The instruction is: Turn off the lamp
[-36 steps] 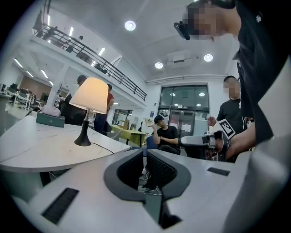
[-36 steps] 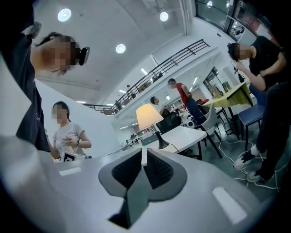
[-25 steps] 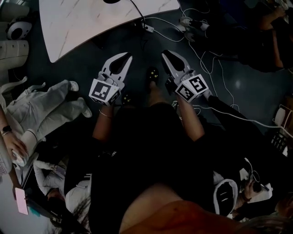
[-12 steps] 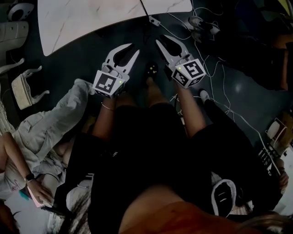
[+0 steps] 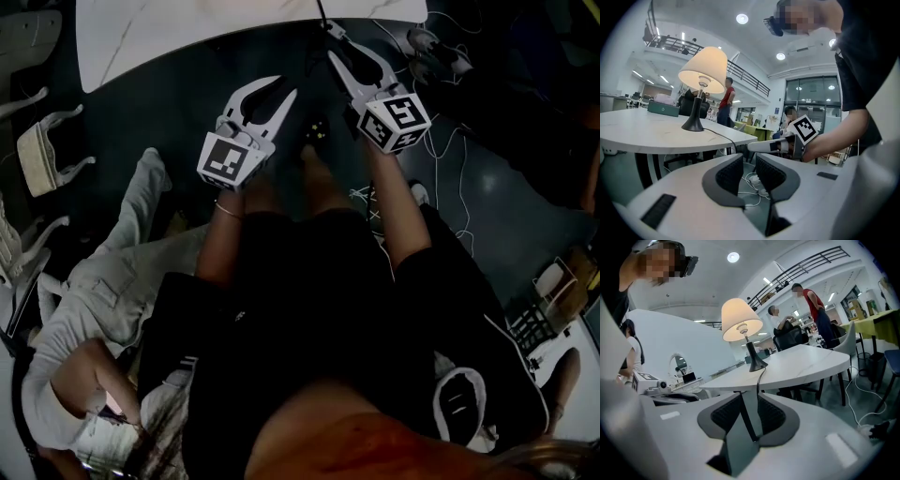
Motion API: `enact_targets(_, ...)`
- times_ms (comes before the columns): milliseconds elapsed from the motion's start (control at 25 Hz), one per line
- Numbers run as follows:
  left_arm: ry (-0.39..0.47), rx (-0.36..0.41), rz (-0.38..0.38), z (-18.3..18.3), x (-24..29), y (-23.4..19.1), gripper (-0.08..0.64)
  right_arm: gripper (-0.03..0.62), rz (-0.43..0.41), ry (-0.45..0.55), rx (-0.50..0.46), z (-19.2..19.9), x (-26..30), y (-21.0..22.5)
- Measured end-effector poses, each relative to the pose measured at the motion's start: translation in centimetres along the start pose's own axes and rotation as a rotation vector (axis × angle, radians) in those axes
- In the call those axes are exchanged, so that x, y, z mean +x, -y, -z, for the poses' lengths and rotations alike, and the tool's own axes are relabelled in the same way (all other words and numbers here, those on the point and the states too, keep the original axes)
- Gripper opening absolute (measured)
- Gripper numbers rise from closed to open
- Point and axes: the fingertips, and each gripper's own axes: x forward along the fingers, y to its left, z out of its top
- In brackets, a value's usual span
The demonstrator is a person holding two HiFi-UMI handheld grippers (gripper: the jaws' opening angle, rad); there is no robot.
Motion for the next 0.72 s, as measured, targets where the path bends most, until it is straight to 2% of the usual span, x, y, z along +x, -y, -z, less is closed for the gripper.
enact_targets(440, 0.006, -0.03, -0.083, 2.8, -0.3, -2.4, 0.071, 0.083, -0.022, -0.04, -0.01, 1.5, 3.6, 1.8)
enact_targets(720, -0.008, -0.041, -0.073, 3.8, 1.2, -2.8, 0.071, 0.083, -0.048, -0.04, 0.001, 1.7, 4.7, 2.5)
